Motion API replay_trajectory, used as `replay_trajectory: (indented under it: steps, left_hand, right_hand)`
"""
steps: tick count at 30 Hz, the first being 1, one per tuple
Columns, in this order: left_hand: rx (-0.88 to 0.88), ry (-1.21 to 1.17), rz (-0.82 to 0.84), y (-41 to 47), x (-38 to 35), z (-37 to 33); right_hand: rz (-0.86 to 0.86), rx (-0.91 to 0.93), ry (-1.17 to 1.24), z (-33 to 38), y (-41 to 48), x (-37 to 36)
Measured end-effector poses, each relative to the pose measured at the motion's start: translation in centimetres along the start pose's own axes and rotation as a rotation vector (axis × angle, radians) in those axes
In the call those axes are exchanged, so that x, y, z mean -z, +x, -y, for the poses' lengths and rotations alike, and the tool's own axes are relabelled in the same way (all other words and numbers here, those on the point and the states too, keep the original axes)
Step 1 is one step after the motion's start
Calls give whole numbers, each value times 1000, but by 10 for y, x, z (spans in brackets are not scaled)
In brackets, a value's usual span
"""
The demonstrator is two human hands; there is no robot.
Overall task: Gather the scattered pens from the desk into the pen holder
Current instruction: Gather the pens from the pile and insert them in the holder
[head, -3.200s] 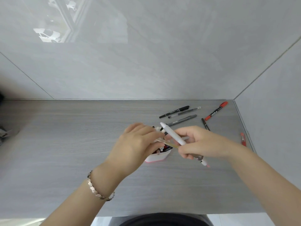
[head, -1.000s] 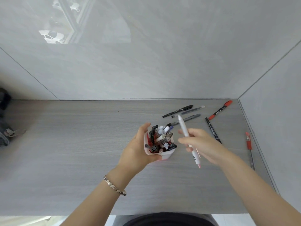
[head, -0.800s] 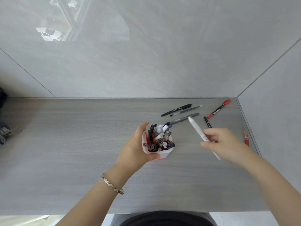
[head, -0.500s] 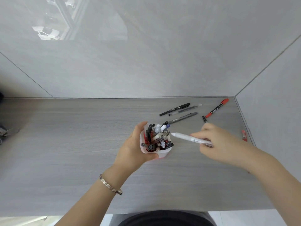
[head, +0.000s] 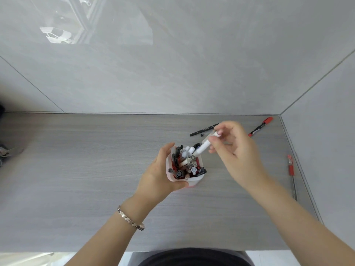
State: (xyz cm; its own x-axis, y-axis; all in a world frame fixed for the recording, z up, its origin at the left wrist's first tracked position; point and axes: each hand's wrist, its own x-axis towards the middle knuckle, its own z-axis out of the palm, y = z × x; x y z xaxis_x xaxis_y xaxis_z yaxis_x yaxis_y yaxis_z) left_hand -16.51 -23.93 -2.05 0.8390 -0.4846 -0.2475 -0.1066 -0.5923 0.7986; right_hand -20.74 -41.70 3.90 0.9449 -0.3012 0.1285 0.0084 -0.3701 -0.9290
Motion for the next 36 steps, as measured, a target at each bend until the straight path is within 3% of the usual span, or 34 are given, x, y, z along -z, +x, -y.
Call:
replay_trajectory:
  steps: [3,6,11,15,20,24,27,32,34,36]
  left_hand:
    - [-3,-2,1,0,0,0]
    - [-4,-5,6,0,1,1]
    - [-20,-29,15,1,1,3]
    - [-25,-33,15,1,1,3]
    - [-25,-67,15,0,-1,6]
    - [-30,-80,16,0,-3,7]
    - [-23,-90,36,3,-5,7]
    - [-9,-122,62,9,-9,-2]
    - [-27,-94,63,10,-10,-5]
    - [-39,-77,61,9,-9,-6]
  right_hand:
    - [-119,65,-51,-1,4,-10]
    - [-100,42,7,-1,4,-7]
    - [-92,169,-368,6,-13,10]
    - [-88,192,-414,7,-23,8]
    - [-80,77,-345,-15,-17,-10]
    - [98,31,-407,-40,-13,-23]
    - [140,34,-329,-46,-25,-21]
    - [97,-336,111,-49,-22,-18]
    - [-11,-345,103,-57,-12,-5]
    - [-243,-374,-92,-77,-7,25]
